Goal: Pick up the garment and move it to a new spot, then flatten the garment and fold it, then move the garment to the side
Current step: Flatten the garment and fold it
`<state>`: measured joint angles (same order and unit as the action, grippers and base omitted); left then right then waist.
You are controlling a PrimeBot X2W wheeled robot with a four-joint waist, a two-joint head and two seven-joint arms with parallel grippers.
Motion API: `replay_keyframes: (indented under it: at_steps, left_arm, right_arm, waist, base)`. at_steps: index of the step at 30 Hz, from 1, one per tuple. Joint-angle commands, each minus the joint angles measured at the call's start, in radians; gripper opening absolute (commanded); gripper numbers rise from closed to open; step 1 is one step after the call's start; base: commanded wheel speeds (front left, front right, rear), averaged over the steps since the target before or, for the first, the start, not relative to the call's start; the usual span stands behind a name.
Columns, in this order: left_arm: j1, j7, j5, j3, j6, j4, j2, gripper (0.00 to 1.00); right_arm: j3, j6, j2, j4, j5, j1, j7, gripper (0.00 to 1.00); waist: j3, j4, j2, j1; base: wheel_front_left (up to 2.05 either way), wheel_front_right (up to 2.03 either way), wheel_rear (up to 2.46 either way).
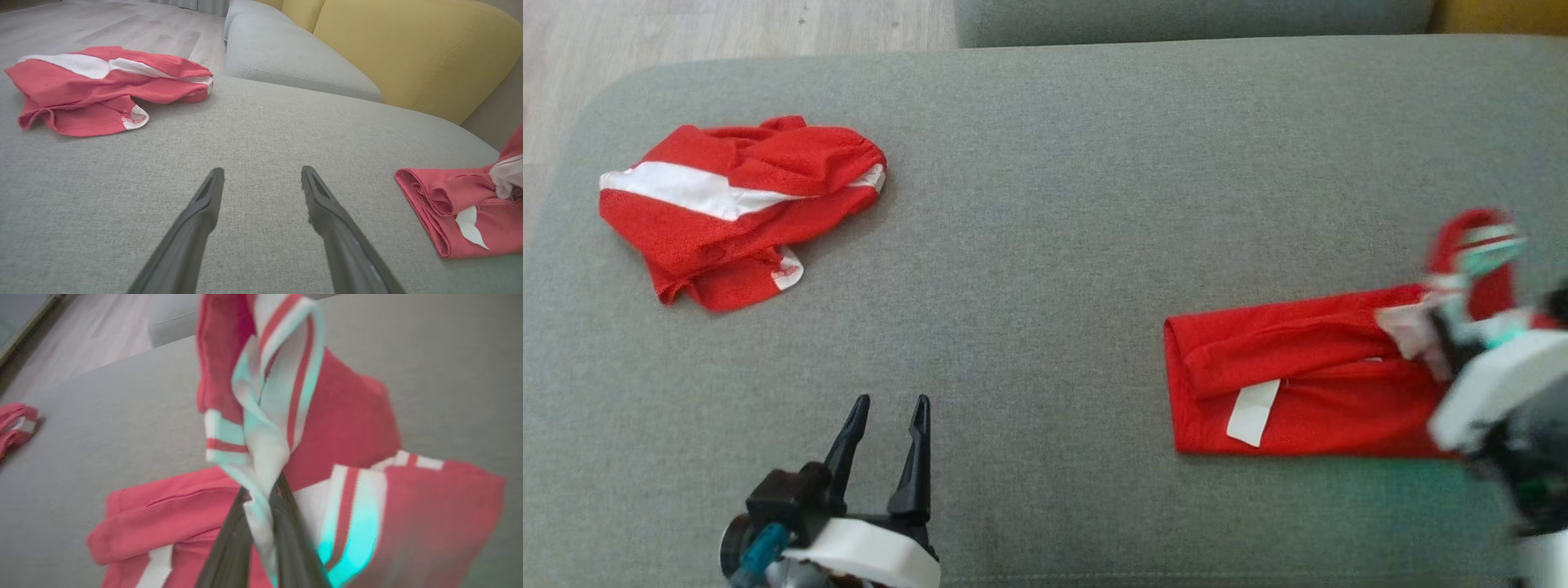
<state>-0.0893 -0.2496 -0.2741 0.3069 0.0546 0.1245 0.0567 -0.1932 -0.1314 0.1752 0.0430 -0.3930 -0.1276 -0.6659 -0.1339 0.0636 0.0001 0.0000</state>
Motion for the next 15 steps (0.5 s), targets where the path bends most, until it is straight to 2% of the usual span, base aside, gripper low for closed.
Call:
replay_keyframes:
  at_steps: [1, 5, 15]
  left_arm:
    - [0.032, -0.012, -0.007, -0.033, 0.012, -0.025, -0.006, 1.0]
    - [0.033, -0.012, -0.007, -0.023, 0.014, -0.015, -0.006, 1.0]
    - [0.034, -0.012, -0.01, -0.015, 0.018, -0.002, -0.006, 1.0]
  right_arm:
    - [0.052, 0.001, -0.033, -0.053, 0.007, -0.008, 0.013, 0.0]
    - [0.131, 0.001, -0.105, -0.053, 0.011, 0.003, 0.05, 0.0]
    - [0.248, 0.001, -0.124, 0.027, -0.032, 0.03, 0.135, 0.0]
  waist:
    - [0.0, -0.002, -0.0001, 0.0]
    - [0.0, -0.002, -0.0001, 0.0]
    - [-0.001, -0.007, -0.0001, 0.0]
  base:
    - [0.0, 0.0, 0.0]
    - [0.0, 0.0, 0.0]
    - [0.0, 0.0, 0.0]
